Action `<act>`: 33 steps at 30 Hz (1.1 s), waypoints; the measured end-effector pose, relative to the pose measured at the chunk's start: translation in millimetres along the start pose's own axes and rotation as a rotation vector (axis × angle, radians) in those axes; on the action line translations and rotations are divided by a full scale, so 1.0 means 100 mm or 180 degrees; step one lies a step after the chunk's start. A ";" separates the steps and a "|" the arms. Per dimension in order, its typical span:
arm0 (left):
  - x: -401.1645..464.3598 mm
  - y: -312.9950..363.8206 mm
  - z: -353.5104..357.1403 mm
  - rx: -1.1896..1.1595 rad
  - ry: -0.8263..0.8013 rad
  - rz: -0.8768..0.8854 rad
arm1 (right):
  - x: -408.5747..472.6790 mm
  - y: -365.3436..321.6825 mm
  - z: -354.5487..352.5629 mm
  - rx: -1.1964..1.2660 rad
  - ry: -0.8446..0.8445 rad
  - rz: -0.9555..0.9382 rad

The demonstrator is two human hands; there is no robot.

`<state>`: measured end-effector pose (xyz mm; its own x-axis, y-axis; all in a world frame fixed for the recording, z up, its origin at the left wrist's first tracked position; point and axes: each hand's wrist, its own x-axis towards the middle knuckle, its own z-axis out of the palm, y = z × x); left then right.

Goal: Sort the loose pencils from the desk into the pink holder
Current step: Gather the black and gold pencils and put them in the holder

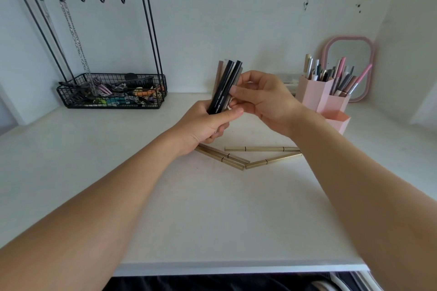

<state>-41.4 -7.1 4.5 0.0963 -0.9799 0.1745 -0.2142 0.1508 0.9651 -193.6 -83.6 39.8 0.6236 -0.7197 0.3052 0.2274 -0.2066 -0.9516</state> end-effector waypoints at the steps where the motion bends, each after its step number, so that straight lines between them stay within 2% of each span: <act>1: -0.01 0.01 0.00 0.0018 0.0003 0.0018 | 0.01 0.01 0.00 0.0010 -0.0019 -0.0038; 6: -0.02 -0.01 0.02 0.0170 0.0081 -0.0029 | 0.01 0.03 -0.01 -0.0283 -0.0110 -0.0043; 10: 0.02 0.02 -0.07 -0.0128 0.0396 -0.0032 | 0.00 0.00 -0.04 -0.1527 0.0045 0.0124; 12: 0.04 0.04 -0.14 -0.0317 0.0642 -0.0101 | -0.03 -0.06 -0.09 -0.2122 -0.0254 0.0296; 16: 0.08 0.01 -0.23 -0.0634 0.1130 -0.0397 | -0.11 -0.13 -0.20 -0.3310 -0.1275 0.0994; 20: 0.11 0.00 -0.27 -0.0865 0.1347 -0.0586 | -0.13 -0.13 -0.23 -0.3775 -0.1449 0.1245; 27: 0.12 -0.05 -0.28 -0.0811 0.1306 -0.0565 | -0.11 -0.08 -0.26 -0.3849 -0.1518 0.1194; 30: 0.11 -0.05 -0.25 -0.0637 0.1073 -0.0503 | -0.08 -0.10 -0.27 -0.3570 -0.1207 0.0962; 33: 0.08 -0.03 -0.21 -0.0487 0.0778 -0.0415 | -0.03 -0.08 -0.28 -0.2709 -0.0629 0.0701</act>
<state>-19.2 -12.6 7.5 0.3480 -0.9348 0.0713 -0.0378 0.0620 0.9974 -218.4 -98.0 45.5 0.7227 -0.6901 0.0386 -0.4943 -0.5550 -0.6690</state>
